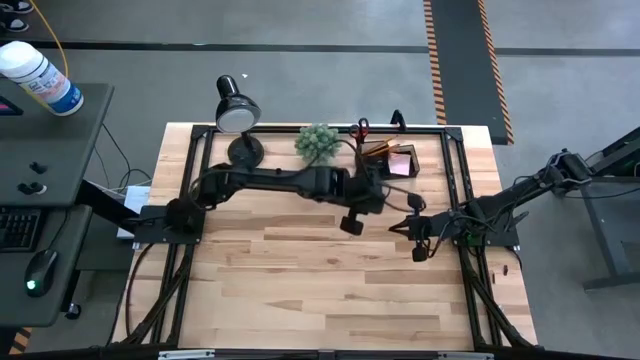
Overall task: Pick and place office supplies into organizer
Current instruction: Return To Home Position
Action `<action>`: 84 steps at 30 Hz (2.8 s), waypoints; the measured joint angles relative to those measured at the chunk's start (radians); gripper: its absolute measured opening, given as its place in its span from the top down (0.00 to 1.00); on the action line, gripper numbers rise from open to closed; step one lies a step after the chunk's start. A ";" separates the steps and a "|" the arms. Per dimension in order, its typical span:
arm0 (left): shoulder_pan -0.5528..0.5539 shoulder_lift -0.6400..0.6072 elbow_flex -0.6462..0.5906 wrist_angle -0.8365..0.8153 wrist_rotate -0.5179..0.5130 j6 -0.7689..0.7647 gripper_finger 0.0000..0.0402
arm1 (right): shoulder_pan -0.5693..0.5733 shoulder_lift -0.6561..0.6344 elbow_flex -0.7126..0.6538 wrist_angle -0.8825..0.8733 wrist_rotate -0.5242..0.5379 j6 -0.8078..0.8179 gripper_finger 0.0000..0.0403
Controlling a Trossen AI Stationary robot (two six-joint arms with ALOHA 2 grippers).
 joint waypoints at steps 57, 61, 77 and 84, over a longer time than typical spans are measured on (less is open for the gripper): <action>0.003 -1.201 -2.064 1.816 0.187 -0.349 1.00 | 0.000 0.000 0.000 0.060 0.010 0.010 1.00; 0.003 -1.230 -2.086 1.817 0.186 -0.346 1.00 | 0.000 0.000 0.000 0.060 0.010 0.010 1.00; 0.003 -1.477 -2.115 1.646 0.236 -0.278 1.00 | 0.000 0.000 0.000 0.059 0.007 0.011 1.00; 0.003 -1.652 -2.115 1.358 0.175 -0.269 1.00 | 0.000 0.000 0.000 0.059 0.007 0.011 1.00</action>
